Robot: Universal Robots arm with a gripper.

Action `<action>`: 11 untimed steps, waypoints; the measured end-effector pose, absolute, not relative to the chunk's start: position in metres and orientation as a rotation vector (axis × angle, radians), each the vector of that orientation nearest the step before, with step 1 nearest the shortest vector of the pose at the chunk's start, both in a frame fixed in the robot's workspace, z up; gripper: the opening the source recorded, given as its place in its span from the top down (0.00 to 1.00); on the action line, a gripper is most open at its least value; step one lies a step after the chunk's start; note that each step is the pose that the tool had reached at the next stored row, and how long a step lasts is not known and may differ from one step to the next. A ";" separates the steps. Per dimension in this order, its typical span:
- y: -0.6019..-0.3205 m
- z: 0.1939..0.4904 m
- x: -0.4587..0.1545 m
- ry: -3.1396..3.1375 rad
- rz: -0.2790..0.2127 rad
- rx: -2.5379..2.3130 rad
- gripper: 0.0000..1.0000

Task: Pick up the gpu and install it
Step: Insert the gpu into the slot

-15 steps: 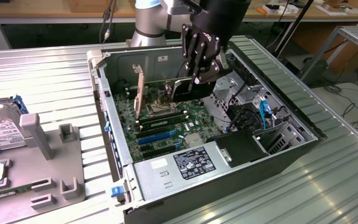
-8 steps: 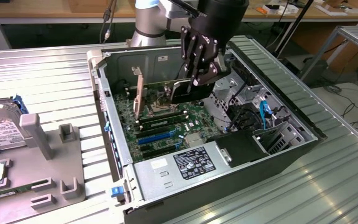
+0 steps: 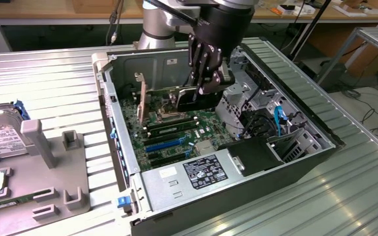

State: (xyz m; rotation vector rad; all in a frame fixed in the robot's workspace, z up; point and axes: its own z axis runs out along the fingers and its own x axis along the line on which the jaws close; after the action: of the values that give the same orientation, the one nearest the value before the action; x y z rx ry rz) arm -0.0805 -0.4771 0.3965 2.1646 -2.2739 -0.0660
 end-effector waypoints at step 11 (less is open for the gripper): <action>-0.473 0.372 -0.088 -2.322 -0.051 2.129 0.73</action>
State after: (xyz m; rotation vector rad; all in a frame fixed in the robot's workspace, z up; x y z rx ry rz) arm -0.0884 -0.4727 0.3719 2.1295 -2.3220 -0.0514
